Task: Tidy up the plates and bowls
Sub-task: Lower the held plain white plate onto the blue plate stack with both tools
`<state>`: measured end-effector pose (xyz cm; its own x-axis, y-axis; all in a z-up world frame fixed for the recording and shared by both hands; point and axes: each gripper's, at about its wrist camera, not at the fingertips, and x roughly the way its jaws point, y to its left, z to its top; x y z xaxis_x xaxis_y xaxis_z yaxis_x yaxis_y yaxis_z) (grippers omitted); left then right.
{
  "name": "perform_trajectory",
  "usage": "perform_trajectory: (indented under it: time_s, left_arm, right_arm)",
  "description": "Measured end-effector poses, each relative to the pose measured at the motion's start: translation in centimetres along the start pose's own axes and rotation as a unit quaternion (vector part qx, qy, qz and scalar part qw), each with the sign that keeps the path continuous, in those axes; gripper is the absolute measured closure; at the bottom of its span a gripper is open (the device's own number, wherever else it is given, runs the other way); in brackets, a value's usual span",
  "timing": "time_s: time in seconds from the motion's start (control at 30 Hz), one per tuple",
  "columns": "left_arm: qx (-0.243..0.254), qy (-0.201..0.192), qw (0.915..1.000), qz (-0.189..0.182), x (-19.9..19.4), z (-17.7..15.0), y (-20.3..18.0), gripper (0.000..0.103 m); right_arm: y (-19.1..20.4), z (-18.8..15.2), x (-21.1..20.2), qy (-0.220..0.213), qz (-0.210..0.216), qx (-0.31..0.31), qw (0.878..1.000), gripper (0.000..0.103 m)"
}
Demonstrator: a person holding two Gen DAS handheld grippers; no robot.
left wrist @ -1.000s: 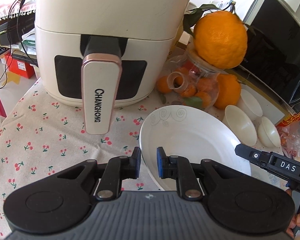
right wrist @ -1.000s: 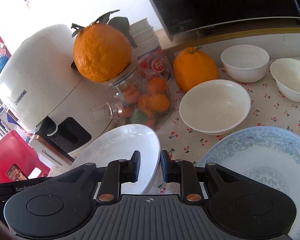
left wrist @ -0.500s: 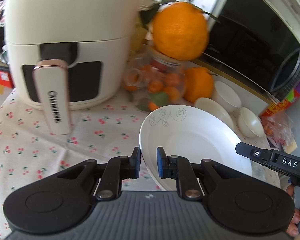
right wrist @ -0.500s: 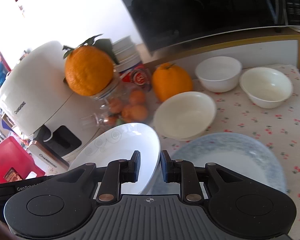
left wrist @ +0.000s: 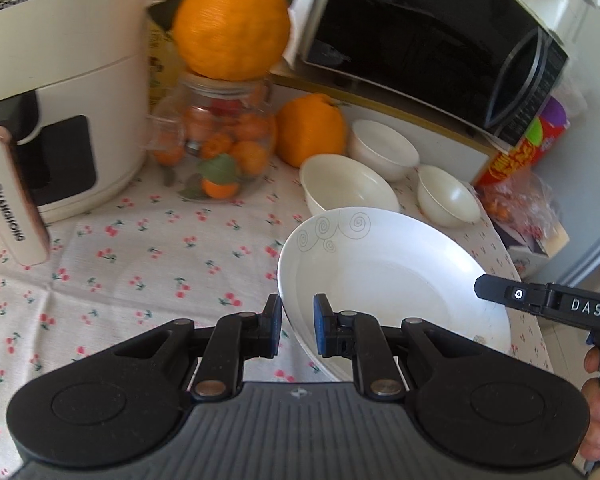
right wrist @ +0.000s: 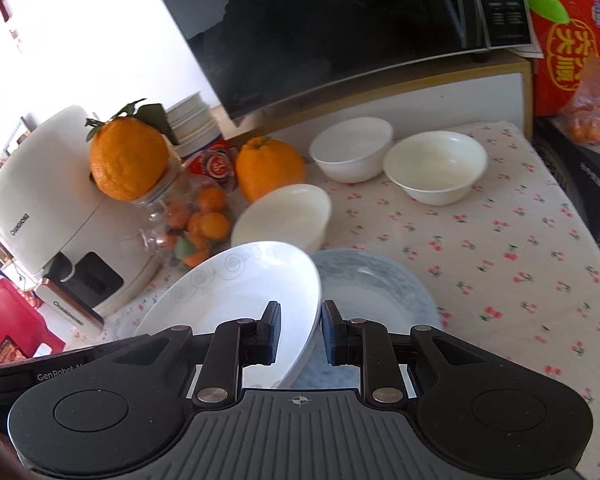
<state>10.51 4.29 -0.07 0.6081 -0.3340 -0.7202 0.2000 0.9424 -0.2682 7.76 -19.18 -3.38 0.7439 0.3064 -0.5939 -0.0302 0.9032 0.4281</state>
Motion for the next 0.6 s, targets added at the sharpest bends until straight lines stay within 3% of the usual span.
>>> perform_trajectory:
  time_s: [0.6]
  left_arm:
    - [0.065,0.005,0.9978,0.016,2.1,-1.4,-3.3,0.088]
  right_arm:
    - [-2.9,-1.2,-0.3,0.029,-0.034,0.008,0.999,0.081]
